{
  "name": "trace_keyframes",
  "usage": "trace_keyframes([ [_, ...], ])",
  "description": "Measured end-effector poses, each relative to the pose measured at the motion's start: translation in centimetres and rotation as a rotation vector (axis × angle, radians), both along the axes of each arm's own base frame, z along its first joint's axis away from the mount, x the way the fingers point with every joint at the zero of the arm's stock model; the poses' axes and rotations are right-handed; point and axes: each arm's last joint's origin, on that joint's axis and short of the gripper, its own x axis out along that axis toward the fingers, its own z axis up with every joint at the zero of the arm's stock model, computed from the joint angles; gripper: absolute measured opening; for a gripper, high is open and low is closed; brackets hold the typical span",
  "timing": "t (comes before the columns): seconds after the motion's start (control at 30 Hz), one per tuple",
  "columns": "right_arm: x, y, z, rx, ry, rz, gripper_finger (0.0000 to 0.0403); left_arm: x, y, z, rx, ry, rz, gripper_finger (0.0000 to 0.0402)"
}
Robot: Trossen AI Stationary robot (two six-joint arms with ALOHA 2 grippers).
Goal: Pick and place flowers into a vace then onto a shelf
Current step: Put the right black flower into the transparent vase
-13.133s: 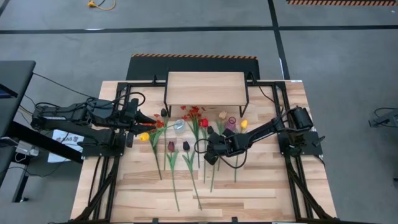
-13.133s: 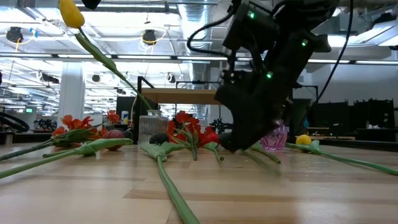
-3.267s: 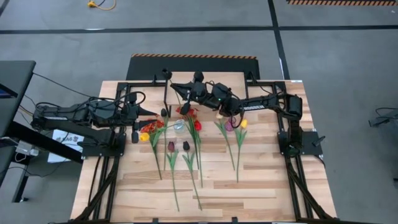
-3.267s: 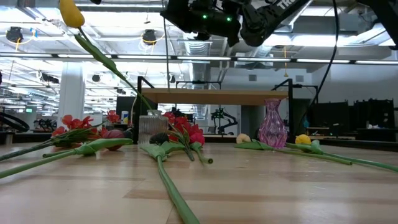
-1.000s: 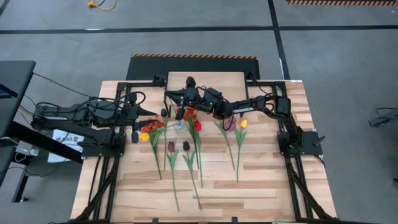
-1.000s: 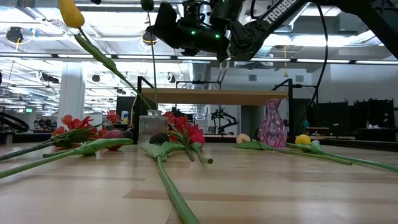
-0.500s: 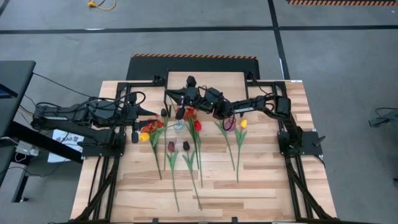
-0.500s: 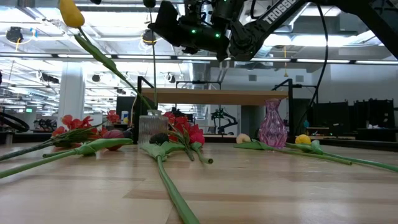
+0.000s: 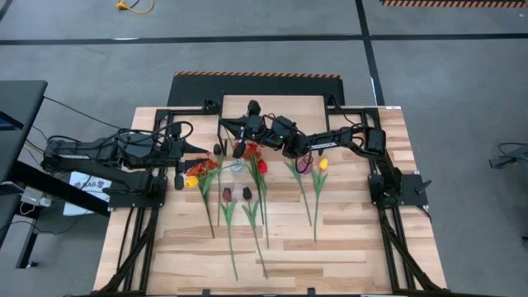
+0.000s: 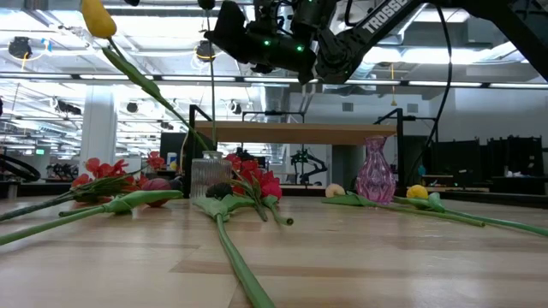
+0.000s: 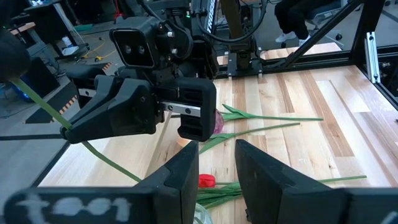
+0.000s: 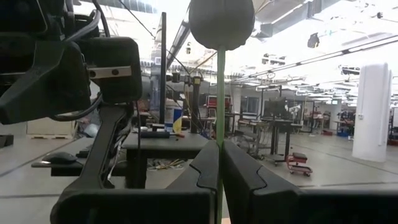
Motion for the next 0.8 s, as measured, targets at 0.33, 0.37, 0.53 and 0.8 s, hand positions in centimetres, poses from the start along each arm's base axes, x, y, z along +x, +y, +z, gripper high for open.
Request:
trace_keyframes([
  [0.33,0.0,-0.1,0.0,-0.013,0.0,-0.006,0.0001,0.0,0.0,0.0,0.0,0.0,0.0,0.0096],
  [0.37,0.0,-0.1,0.0,-0.013,0.0,-0.006,0.0001,0.0,0.0,0.0,0.0,0.0,0.0,0.0096],
  [0.53,0.0,-0.1,0.1,-0.014,-0.003,-0.007,0.0001,0.0,0.0,0.0,0.0,0.0,0.0,0.0096],
  [0.8,0.5,-1.4,1.3,0.013,0.012,-0.021,0.0001,0.0,0.0,0.0,0.0,0.0,0.0,0.0096],
])
